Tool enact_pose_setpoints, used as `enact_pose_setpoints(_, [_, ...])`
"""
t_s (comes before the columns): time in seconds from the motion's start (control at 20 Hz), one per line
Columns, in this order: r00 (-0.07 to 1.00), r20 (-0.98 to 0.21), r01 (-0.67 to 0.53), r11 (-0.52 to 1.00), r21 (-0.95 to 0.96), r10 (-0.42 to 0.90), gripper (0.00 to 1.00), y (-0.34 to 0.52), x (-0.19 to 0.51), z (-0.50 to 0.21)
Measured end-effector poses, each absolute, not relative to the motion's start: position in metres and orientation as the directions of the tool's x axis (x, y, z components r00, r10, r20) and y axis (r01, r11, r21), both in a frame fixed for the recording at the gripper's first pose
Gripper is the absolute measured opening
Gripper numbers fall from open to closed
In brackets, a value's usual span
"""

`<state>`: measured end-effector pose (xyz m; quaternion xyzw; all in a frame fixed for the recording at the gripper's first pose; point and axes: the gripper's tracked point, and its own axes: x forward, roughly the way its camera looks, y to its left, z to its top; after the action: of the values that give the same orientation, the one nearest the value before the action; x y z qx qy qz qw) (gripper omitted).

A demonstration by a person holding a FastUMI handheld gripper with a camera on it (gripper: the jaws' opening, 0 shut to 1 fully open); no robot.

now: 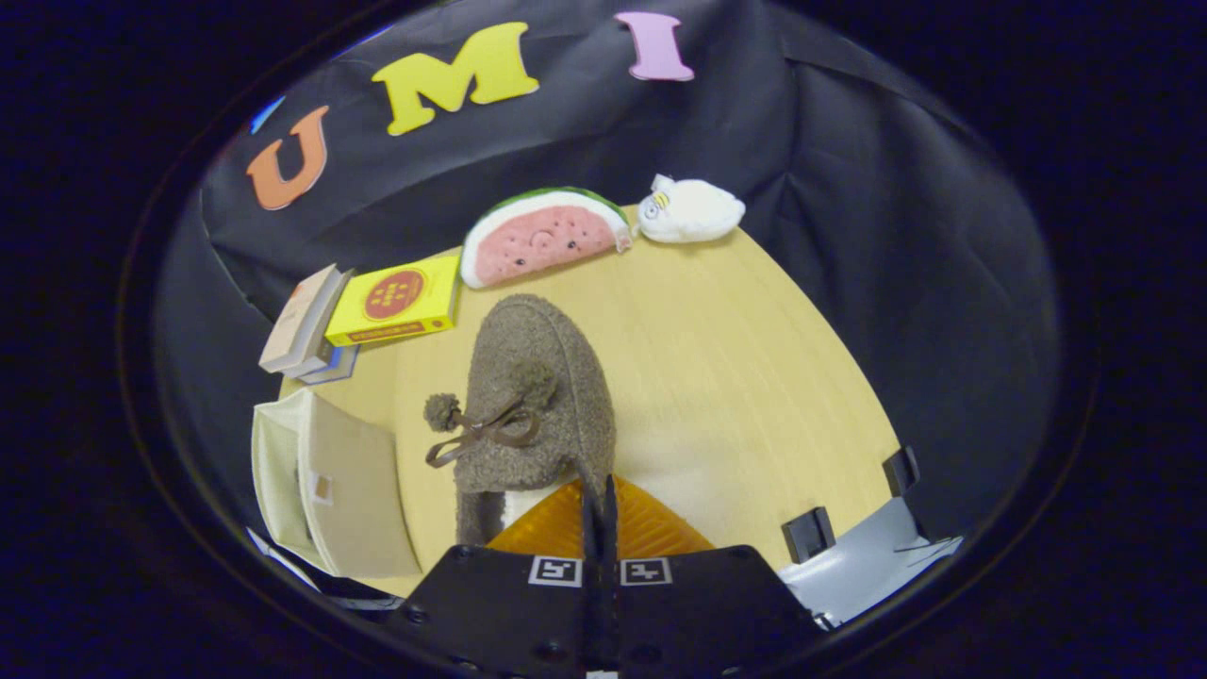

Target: Open the storage box then place both shoes into the box .Put the left shoe in first, then the right shoe, with the right side of both shoes facing outward in a uniform manner.

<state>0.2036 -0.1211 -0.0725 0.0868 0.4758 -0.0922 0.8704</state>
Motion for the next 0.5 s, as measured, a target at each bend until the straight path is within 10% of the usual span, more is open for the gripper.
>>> enact_pose_setpoints(0.5, [0.579,-0.804,-0.020,0.988,0.152,0.135,0.00,0.107,0.200,-0.021])
